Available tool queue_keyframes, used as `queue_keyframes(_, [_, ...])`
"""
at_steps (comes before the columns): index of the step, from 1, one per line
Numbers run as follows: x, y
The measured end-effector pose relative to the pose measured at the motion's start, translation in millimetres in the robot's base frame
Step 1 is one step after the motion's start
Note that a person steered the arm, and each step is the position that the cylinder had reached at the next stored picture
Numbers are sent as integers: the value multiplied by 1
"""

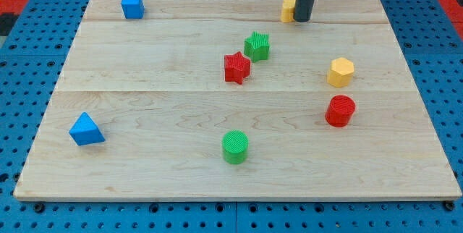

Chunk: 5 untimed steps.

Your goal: Move the yellow heart to the top center of the board

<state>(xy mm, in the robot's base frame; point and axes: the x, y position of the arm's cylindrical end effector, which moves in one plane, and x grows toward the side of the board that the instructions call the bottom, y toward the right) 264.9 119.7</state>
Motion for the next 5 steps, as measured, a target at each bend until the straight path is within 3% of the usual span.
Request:
queue_keyframes(2, [-34, 9])
queue_keyframes(4, [-30, -87])
queue_keyframes(5, [-30, -91])
